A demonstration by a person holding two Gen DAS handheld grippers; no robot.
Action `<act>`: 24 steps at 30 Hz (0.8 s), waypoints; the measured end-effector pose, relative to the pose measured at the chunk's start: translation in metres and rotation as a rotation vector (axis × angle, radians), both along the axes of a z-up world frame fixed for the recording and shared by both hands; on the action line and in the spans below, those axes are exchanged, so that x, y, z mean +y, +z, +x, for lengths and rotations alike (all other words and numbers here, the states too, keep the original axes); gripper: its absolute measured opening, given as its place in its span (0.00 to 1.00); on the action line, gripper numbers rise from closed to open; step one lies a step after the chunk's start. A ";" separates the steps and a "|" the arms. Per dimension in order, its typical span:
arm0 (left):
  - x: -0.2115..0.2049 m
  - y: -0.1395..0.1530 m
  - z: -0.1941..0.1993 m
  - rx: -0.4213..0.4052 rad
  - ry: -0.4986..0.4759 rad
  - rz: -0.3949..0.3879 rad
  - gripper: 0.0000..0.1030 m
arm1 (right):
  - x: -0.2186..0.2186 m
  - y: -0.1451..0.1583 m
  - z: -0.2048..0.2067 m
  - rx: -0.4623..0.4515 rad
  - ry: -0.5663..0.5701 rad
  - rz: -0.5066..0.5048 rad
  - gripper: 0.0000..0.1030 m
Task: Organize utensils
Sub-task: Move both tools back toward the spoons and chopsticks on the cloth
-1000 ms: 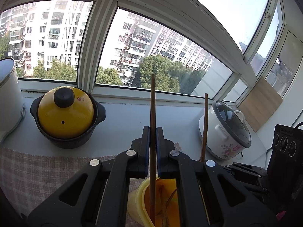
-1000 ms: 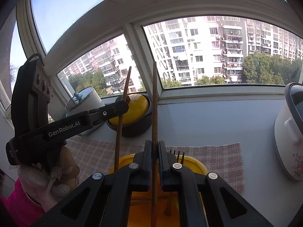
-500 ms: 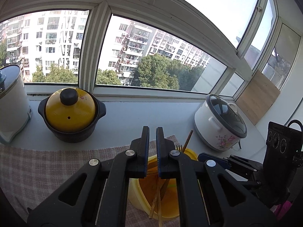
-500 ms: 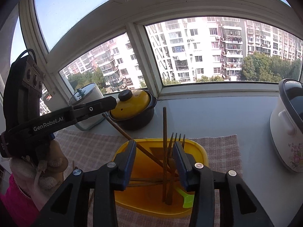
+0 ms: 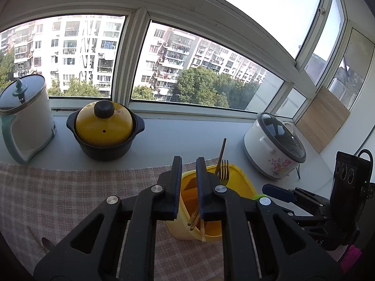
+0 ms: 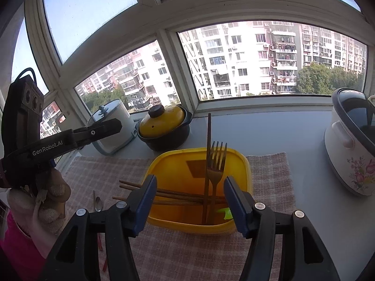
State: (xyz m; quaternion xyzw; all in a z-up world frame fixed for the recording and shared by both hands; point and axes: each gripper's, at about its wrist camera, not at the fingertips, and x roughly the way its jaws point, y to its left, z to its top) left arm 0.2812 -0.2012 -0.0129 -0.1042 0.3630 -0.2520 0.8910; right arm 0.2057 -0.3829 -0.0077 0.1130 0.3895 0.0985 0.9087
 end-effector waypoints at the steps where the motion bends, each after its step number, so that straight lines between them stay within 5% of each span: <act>1: 0.002 0.000 -0.003 0.002 0.002 0.000 0.23 | 0.000 0.000 -0.002 0.000 -0.001 0.002 0.60; 9: 0.024 -0.002 -0.027 0.015 0.027 0.029 0.26 | 0.009 0.003 -0.022 0.000 0.004 -0.002 0.69; 12: 0.037 -0.005 -0.036 0.024 0.038 0.041 0.32 | 0.015 0.003 -0.030 0.001 0.018 -0.008 0.85; 18: 0.070 -0.015 -0.053 0.026 0.102 0.072 0.38 | 0.033 0.003 -0.044 0.000 0.038 -0.010 0.98; 24: 0.115 -0.035 -0.069 0.076 0.182 0.124 0.38 | 0.055 0.001 -0.054 -0.011 0.069 -0.023 1.00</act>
